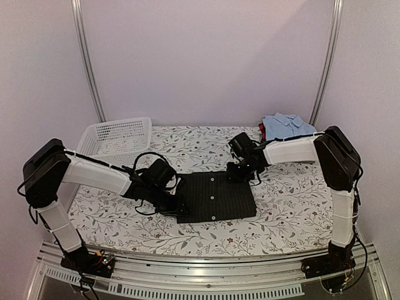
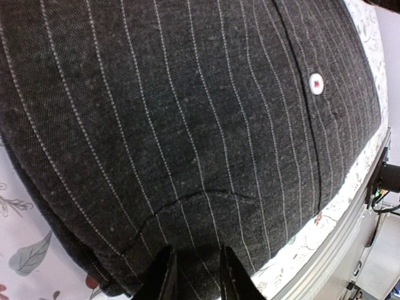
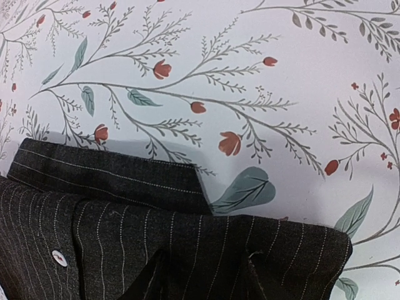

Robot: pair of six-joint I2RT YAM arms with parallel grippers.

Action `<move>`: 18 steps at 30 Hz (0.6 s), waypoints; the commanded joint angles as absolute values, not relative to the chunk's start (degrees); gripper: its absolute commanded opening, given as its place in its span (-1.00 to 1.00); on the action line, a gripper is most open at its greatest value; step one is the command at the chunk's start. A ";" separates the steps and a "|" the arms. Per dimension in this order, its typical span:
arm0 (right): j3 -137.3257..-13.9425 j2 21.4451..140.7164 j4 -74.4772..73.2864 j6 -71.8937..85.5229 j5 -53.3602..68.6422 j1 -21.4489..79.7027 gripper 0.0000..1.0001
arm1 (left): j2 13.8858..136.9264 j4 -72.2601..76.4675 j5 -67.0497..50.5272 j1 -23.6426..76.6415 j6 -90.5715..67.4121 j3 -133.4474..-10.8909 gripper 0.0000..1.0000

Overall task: Fold and stack the long sleeve shirts
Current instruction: Smooth out the square-folded shirt at the center of the board.

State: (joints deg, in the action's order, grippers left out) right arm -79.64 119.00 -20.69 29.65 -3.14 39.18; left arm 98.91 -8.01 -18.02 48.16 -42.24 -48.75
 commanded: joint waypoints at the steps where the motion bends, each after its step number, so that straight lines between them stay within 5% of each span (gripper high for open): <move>1: -80.26 119.64 -23.34 27.84 -3.18 38.32 -0.20 | 98.09 -9.54 -17.26 48.61 -42.17 -47.71 -0.53; 11: -73.53 102.42 -30.97 28.54 -11.44 47.30 -0.01 | 90.41 -12.59 -15.82 48.24 -43.28 -47.02 -0.52; 18: -65.75 96.99 -31.42 35.00 -8.23 54.67 -0.49 | 87.05 -12.95 -14.75 45.49 -43.93 -44.90 -0.52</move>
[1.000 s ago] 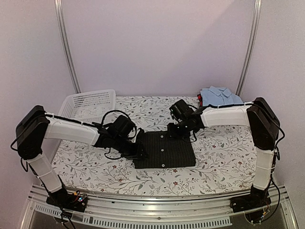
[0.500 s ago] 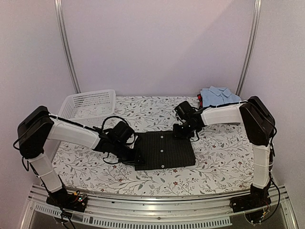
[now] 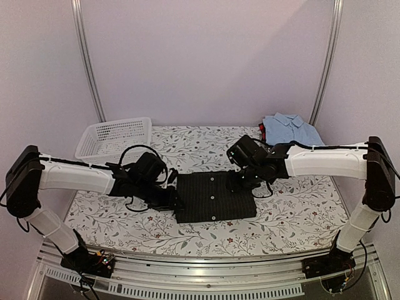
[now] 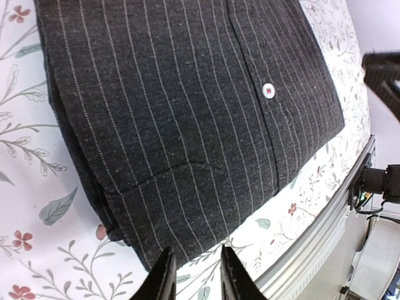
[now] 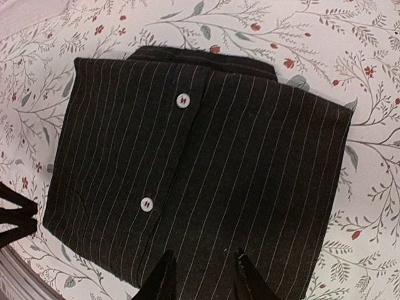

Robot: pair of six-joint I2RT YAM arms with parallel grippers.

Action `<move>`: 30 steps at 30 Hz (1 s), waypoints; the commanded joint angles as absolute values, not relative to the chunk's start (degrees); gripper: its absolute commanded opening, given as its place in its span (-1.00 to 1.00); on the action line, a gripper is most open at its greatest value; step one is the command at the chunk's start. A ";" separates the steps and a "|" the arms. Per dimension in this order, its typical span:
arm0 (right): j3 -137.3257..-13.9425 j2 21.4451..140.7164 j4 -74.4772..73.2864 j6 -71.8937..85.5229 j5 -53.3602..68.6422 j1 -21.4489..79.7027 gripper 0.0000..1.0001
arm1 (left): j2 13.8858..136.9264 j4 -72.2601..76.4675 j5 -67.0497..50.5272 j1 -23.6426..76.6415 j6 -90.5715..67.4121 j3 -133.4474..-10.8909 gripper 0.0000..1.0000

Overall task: Fold and stack the long sleeve shirts
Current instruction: Smooth out the square-folded shirt at the center of the board.

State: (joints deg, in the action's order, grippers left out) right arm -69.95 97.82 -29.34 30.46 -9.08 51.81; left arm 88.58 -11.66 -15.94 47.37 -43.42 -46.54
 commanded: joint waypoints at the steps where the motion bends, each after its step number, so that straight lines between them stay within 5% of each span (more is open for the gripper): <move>1: -64.51 96.74 -31.23 35.67 -7.99 55.16 -0.53 | 86.87 -12.89 -14.91 44.87 -43.86 -44.76 -0.52; 13: -51.64 97.02 -25.51 42.63 -5.26 55.64 -0.55 | 88.56 -12.16 -16.35 41.76 -41.44 -44.74 -0.50; 22: -52.90 88.05 -28.67 43.40 -7.29 55.65 -0.30 | 90.87 -10.14 -17.74 39.96 -40.40 -44.30 -0.22; 30: -51.31 82.79 -27.83 43.53 -9.32 54.06 0.18 | 94.96 -7.65 -17.49 39.94 -39.43 -44.93 -0.02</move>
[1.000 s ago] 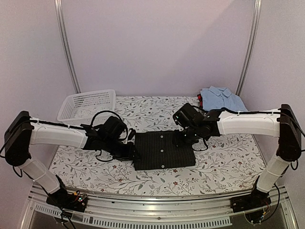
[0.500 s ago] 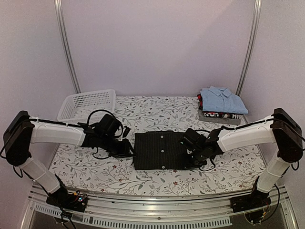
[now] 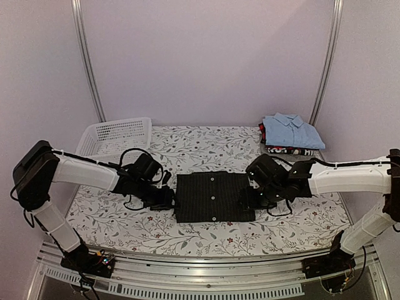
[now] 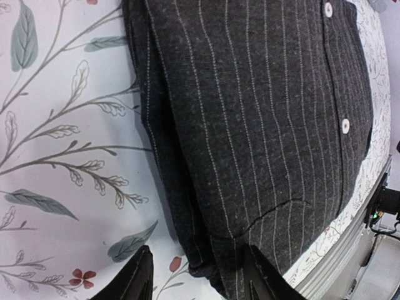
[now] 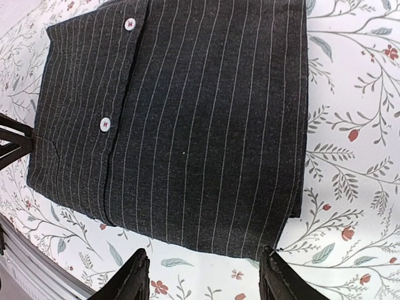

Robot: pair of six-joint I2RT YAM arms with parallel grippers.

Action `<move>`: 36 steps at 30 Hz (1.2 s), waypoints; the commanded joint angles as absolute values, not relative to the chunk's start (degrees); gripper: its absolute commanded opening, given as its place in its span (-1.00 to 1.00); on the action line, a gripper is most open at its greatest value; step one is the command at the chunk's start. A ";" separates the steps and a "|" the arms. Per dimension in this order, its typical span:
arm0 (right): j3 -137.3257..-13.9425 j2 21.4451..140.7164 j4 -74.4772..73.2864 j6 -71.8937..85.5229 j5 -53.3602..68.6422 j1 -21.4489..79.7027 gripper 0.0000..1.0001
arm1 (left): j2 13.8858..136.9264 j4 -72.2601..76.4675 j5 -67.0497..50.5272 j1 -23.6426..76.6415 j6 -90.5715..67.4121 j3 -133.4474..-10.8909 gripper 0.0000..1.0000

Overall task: Fold and stack the long sleeve shirts
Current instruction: Smooth out the square-folded shirt at the center of the board, then pick up the square-folded shirt from the center of the board.

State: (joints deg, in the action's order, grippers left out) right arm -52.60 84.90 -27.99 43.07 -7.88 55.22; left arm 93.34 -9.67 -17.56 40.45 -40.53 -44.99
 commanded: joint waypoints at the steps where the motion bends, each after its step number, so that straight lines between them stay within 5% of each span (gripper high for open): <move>1: -50.86 82.53 -27.39 43.31 -8.83 53.63 0.19 | 95.28 -7.46 -17.12 39.91 -39.50 -45.01 0.01; 14: -46.38 78.63 -21.51 42.55 -7.09 49.84 0.31 | 100.76 -6.81 -15.60 41.83 -42.24 -47.37 -0.09; 23: -45.35 78.05 -20.21 42.26 -6.69 49.41 0.28 | 103.77 -3.24 -17.45 42.69 -46.17 -47.19 -0.47; 28: -45.52 78.60 -19.87 42.19 -6.51 49.33 0.28 | 103.59 -3.04 -18.71 42.45 -45.52 -48.01 -1.00; 36: -46.67 80.33 -19.29 41.81 -6.01 49.25 0.28 | 95.98 -12.83 -21.04 36.69 -34.08 -47.93 -1.00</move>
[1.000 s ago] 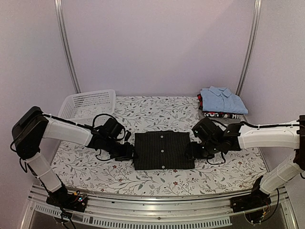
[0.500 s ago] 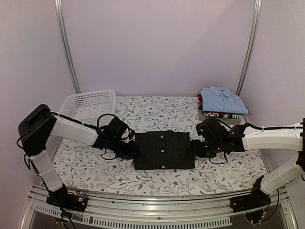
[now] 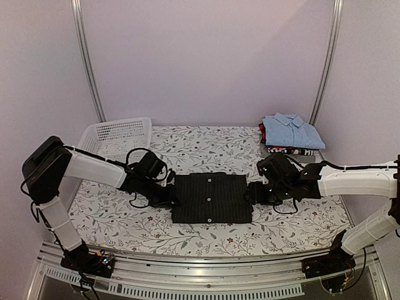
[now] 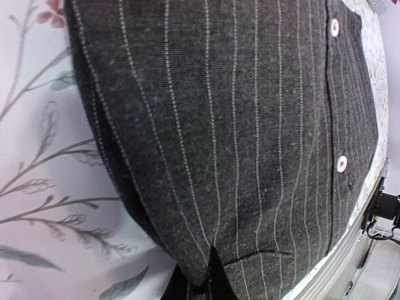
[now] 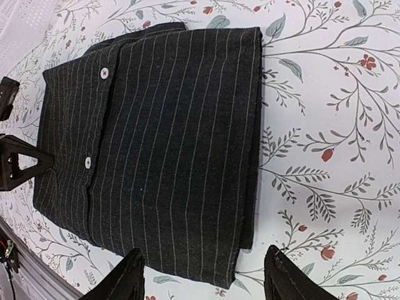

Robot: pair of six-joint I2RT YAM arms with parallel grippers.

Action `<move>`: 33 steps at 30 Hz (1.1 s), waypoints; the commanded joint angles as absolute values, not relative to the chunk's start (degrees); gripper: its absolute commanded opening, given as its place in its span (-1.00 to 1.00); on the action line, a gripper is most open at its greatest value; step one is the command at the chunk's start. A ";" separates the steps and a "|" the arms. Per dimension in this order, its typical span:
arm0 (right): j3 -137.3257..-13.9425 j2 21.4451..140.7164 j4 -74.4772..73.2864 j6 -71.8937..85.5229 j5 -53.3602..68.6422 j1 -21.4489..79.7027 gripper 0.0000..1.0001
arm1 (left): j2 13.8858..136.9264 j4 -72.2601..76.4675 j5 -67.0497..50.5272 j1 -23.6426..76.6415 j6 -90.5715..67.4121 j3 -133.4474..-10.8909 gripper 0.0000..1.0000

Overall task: Fold and stack the long sleeve shirts
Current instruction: Pick up the square-folded shirt from the center of the board, then turn over the square folded shirt at the center of the board.

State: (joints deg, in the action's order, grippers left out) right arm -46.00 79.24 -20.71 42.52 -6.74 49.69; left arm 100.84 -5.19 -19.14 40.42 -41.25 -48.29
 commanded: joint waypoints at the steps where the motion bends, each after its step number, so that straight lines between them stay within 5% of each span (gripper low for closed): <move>1: -46.87 80.83 -18.86 41.78 -5.86 49.24 0.25 | 94.87 -14.27 -21.93 35.74 -32.26 -47.95 -1.00; 17: -56.35 98.30 -10.42 40.70 2.27 49.31 -0.48 | 84.25 -30.38 -22.84 29.78 -21.92 -55.49 -1.00; 33: -71.75 117.67 -6.03 40.93 8.94 52.69 -0.62 | 78.40 -38.44 -21.16 28.68 -19.88 -66.18 -1.00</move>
State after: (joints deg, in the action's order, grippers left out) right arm -67.31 113.08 -8.45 40.49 5.43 51.44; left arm 82.11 -36.16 -22.11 29.71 -21.26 -61.47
